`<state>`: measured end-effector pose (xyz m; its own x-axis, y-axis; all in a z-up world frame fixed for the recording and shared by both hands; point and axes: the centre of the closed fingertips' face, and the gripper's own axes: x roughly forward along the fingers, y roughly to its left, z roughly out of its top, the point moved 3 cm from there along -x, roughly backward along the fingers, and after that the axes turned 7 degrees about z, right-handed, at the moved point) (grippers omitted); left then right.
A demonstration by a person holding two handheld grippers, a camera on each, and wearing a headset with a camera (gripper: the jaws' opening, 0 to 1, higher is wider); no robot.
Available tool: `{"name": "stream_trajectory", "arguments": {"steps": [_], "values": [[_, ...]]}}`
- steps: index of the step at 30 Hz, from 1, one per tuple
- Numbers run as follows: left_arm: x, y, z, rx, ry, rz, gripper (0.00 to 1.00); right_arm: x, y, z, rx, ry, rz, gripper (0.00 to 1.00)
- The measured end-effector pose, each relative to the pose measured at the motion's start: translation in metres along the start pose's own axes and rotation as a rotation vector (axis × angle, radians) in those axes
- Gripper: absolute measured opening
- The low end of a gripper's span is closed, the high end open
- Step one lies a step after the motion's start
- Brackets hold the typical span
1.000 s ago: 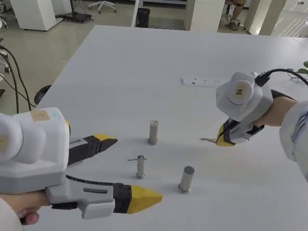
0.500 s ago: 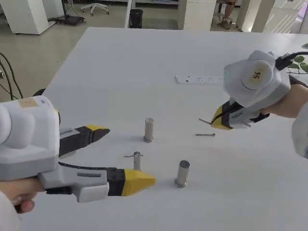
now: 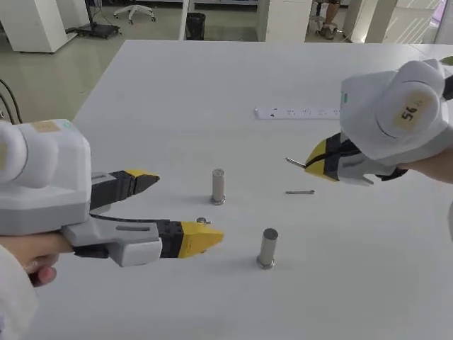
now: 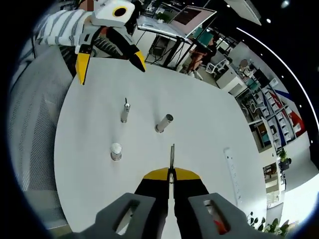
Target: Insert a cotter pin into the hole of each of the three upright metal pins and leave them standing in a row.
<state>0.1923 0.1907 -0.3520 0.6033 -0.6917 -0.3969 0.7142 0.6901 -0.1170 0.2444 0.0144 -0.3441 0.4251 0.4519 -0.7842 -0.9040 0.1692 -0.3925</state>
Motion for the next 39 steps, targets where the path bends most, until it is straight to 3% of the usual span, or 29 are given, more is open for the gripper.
{"name": "stream_trajectory", "arguments": {"steps": [4, 9, 13, 19, 21, 27, 34, 39], "values": [[0.001, -0.003, 0.003, -0.021, 0.000, -0.014, 0.71, -0.007, 0.004, 0.006, -0.022, -0.020, -0.054, 0.00], [0.004, -0.005, 0.005, -0.032, -0.002, -0.022, 0.69, -0.012, 0.012, 0.010, -0.048, -0.024, -0.118, 0.00], [0.007, -0.010, 0.007, -0.080, 0.001, -0.034, 0.63, -0.017, 0.018, 0.014, -0.051, -0.028, -0.145, 0.00], [0.014, -0.018, 0.009, -0.082, 0.008, -0.050, 0.60, -0.026, 0.028, 0.020, -0.068, -0.037, -0.188, 0.00], [0.016, -0.021, 0.010, -0.080, 0.004, -0.058, 0.58, -0.029, 0.028, 0.019, -0.102, -0.009, -0.225, 0.00], [0.022, -0.027, 0.013, -0.086, 0.016, -0.084, 0.53, -0.029, 0.040, 0.022, -0.121, 0.017, -0.237, 0.00], [0.025, -0.034, 0.016, -0.099, 0.015, -0.114, 0.47, -0.022, 0.054, 0.028, -0.128, 0.009, -0.238, 0.00], [0.031, -0.038, 0.012, -0.104, 0.048, -0.136, 0.39, -0.012, 0.062, 0.026, -0.125, 0.018, -0.241, 0.00]]}}
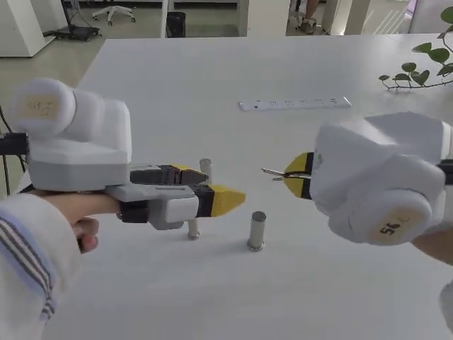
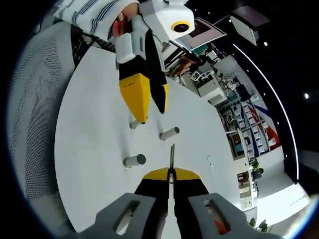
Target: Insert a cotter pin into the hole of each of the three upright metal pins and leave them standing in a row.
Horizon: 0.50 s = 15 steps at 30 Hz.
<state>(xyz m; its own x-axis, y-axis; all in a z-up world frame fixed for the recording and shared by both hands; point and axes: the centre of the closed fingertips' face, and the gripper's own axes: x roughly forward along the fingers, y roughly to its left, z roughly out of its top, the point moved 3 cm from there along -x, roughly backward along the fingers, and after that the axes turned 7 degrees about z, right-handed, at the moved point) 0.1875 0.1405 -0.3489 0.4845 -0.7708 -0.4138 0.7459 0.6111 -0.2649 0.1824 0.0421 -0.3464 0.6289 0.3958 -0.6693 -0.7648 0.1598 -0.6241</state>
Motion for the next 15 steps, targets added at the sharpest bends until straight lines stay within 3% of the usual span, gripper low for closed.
{"name": "stream_trajectory", "arguments": {"steps": [10, 15], "values": [[0.010, -0.012, 0.000, -0.019, 0.012, -0.054, 0.31, 0.001, 0.009, 0.008, 0.003, -0.015, -0.013, 0.00], [0.015, -0.013, -0.002, -0.016, 0.025, -0.050, 0.26, 0.000, 0.011, 0.012, -0.003, -0.026, -0.012, 0.00]]}}
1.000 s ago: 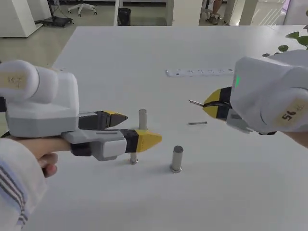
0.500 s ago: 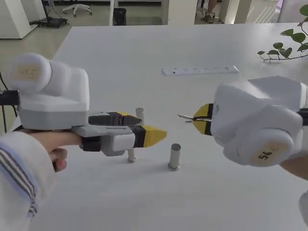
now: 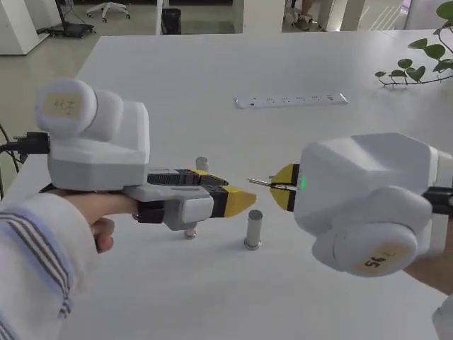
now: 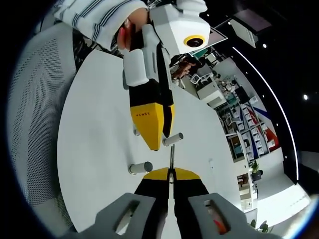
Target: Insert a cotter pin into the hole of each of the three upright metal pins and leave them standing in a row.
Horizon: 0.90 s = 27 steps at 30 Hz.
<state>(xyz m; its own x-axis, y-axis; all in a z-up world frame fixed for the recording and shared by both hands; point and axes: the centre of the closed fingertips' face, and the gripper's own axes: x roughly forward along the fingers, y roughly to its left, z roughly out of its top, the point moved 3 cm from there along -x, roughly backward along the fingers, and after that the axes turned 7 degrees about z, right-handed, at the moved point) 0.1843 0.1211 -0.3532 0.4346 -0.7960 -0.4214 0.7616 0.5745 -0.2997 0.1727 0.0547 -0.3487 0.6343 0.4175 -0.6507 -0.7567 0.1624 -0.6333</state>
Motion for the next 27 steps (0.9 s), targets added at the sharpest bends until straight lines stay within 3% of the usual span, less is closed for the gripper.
{"name": "stream_trajectory", "arguments": {"steps": [8, 13, 27], "values": [[0.002, -0.004, 0.002, -0.014, -0.010, -0.016, 0.18, 0.000, 0.004, 0.006, -0.036, -0.008, 0.006, 0.00], [0.004, -0.007, 0.000, 0.005, -0.005, -0.027, 0.06, 0.002, 0.006, 0.008, -0.051, -0.008, 0.019, 0.00], [0.003, -0.007, -0.002, -0.004, 0.001, -0.031, 0.03, 0.005, 0.010, 0.015, -0.054, -0.030, 0.030, 0.00]]}}
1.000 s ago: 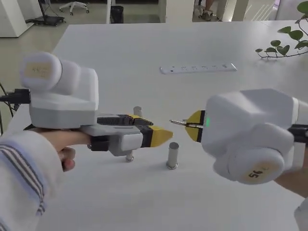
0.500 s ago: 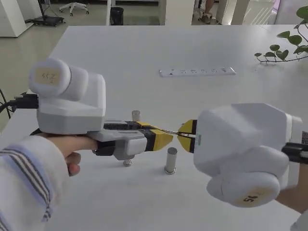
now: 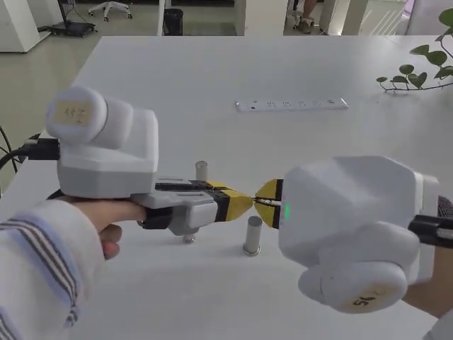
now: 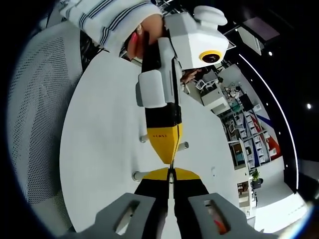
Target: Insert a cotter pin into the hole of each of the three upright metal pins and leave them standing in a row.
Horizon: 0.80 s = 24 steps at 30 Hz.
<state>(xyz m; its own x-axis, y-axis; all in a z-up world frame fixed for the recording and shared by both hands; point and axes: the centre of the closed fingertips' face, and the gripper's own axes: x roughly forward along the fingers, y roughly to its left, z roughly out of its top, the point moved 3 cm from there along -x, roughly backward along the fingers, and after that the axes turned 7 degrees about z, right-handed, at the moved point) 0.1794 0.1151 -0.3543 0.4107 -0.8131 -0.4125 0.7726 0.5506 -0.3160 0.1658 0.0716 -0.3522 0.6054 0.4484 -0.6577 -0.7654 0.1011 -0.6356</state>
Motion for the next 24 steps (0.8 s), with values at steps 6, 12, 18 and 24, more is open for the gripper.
{"name": "stream_trajectory", "arguments": {"steps": [6, 12, 18, 24], "values": [[-0.0017, -0.0006, -0.0009, -0.011, -0.007, -0.007, 0.02, 0.0000, 0.0018, -0.0002, 0.006, -0.003, 0.002, 0.00], [-0.0024, -0.0012, -0.0005, -0.037, -0.023, -0.013, 0.02, -0.0014, 0.0021, -0.0003, 0.012, -0.005, -0.006, 0.00], [-0.0023, -0.0030, -0.0017, -0.040, -0.021, -0.022, 0.01, -0.0022, 0.0040, 0.0023, 0.015, -0.010, -0.003, 0.00], [-0.0025, -0.0055, -0.0028, -0.065, -0.020, -0.038, 0.00, -0.0036, 0.0068, 0.0066, 0.006, -0.018, 0.004, 0.00]]}}
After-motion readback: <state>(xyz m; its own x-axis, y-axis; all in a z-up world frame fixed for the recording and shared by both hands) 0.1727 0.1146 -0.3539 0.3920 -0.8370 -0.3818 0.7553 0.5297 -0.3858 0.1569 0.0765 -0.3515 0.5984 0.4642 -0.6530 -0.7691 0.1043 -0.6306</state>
